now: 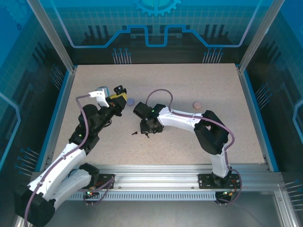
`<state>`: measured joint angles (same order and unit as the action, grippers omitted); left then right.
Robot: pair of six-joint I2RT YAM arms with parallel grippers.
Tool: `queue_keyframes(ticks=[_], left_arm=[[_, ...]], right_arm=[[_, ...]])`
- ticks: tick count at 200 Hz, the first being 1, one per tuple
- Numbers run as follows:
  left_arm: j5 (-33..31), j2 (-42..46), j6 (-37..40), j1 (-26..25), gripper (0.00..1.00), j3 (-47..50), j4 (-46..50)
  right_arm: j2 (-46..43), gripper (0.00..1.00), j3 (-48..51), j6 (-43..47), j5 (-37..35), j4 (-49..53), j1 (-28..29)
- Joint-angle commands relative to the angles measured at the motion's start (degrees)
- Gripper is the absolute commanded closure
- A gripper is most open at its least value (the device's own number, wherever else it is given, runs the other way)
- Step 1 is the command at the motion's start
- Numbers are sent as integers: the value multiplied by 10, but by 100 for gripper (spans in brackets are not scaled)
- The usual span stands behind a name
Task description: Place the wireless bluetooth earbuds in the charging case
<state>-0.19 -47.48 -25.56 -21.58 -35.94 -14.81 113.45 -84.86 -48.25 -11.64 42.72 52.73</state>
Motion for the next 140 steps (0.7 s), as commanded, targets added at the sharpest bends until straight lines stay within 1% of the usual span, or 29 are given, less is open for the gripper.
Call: queue_keyframes(ticks=[1,29,75,140], left_arm=[[24,19,11,3,100,-11,-20],[41,41,19,3,100,1,-54],[54,56,27,3,100,-12,-49],[60,66,28,2,100,-18,-63]], right_arm=[[-14,41,-6,113,-13,28,4],[8,45,-22,119,-2,34,10],[54,51,-61,134,-15,56,25],[87,57,-86,131,-9,65,26]])
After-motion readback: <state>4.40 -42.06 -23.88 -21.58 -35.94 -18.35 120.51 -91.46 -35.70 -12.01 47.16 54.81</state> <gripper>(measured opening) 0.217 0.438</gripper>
